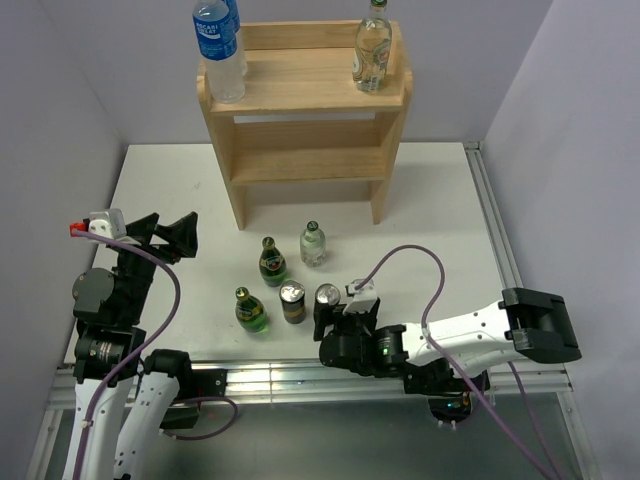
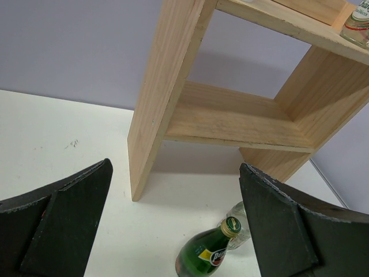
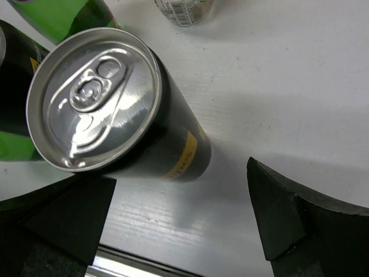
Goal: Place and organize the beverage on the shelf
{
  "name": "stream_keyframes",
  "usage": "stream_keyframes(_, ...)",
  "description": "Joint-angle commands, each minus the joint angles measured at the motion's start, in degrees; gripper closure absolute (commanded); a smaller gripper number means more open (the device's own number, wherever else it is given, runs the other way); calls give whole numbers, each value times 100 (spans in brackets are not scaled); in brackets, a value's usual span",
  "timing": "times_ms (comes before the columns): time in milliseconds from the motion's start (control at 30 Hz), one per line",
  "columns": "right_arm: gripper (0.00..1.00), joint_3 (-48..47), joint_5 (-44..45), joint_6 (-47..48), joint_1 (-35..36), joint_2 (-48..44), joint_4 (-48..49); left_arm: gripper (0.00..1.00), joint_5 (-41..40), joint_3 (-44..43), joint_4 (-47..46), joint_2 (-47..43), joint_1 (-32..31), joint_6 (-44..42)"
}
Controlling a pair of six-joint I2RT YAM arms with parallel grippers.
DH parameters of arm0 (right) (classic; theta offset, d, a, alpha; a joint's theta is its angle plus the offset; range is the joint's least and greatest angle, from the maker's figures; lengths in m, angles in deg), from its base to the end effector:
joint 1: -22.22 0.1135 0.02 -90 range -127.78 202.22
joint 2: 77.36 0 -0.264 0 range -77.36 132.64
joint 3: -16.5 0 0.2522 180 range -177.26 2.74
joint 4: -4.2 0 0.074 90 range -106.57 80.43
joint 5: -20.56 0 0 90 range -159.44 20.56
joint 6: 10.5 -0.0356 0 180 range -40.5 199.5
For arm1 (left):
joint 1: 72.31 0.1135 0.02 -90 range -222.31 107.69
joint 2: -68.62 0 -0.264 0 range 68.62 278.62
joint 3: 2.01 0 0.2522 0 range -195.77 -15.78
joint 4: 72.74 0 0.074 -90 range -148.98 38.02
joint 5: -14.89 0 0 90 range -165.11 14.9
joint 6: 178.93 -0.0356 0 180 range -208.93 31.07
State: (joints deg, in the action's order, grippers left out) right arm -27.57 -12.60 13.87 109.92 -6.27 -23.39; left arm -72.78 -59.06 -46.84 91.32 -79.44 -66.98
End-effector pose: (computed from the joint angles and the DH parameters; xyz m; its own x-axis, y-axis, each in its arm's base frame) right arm 0.0383 0.2119 0.1725 -0.4936 0.1252 -0.8606 -0.1877 0.9509 0.2459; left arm 0.0921 -0.0130 0.3738 0.0740 -0.3857 -0.9197 0.2065 0.9081 -0.3642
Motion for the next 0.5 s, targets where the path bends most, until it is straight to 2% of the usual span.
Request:
stream_keyframes(0,0,25,73,348,-174,185,916,1,110,-4,-98,-37,46,-42)
stream_keyframes(167,0,77,-41,805,-411,475,1600,1,136,-4,-98,-29,37,-51)
stream_keyframes(467,2,314,143,1016,-710,1160,2507,1,145,-4,-107,6,37,-51)
